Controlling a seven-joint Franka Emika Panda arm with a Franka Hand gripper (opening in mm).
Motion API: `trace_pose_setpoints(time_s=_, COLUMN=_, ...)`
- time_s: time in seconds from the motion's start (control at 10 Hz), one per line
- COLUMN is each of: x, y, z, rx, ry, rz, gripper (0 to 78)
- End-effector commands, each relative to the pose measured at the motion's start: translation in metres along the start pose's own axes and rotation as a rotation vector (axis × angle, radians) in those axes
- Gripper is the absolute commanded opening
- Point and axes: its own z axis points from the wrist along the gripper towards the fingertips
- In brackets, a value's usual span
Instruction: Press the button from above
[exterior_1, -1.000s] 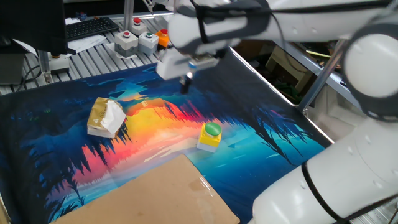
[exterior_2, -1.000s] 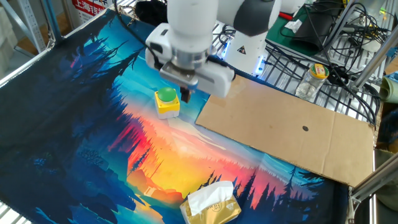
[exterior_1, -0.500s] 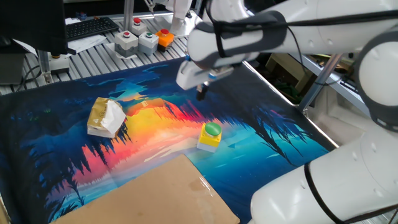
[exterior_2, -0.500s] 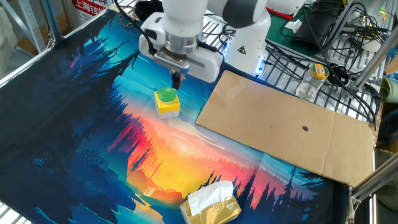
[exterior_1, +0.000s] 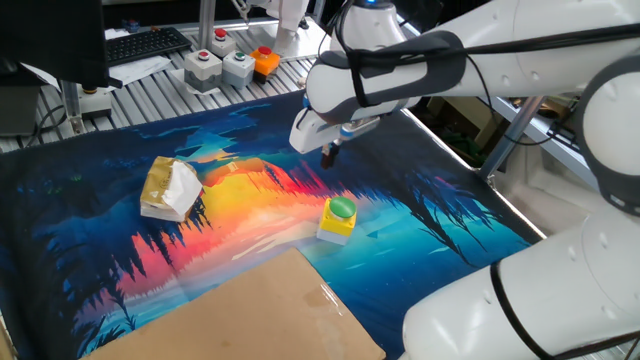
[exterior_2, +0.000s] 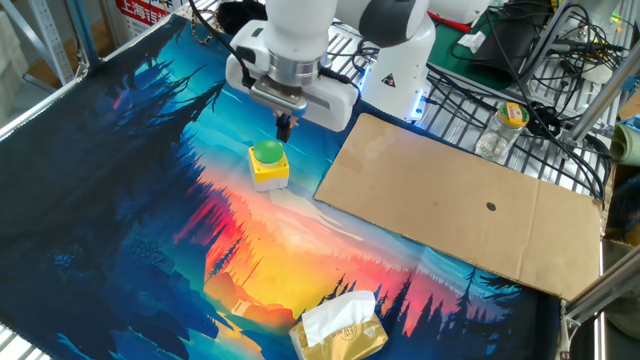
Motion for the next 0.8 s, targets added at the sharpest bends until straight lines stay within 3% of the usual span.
trace_pose_setpoints(time_s=0.1, x=-0.0003, y=0.0, z=-0.0003, rx=-0.011, ry=0.017, rz=0.004, gripper=0.0)
trace_pose_setpoints(time_s=0.3, x=-0.0003, y=0.0, z=-0.0003, rx=-0.034, ry=0.048, rz=0.026, gripper=0.0)
trace_pose_setpoints(time_s=0.4, x=-0.0003, y=0.0, z=-0.0003, rx=-0.032, ry=0.073, rz=0.038, gripper=0.0)
trace_pose_setpoints(time_s=0.7, x=-0.0003, y=0.0, z=-0.0003, rx=-0.027, ry=0.093, rz=0.038, gripper=0.0)
trace_pose_setpoints(time_s=0.8, x=-0.0003, y=0.0, z=-0.0003, rx=-0.027, ry=0.115, rz=0.021, gripper=0.0)
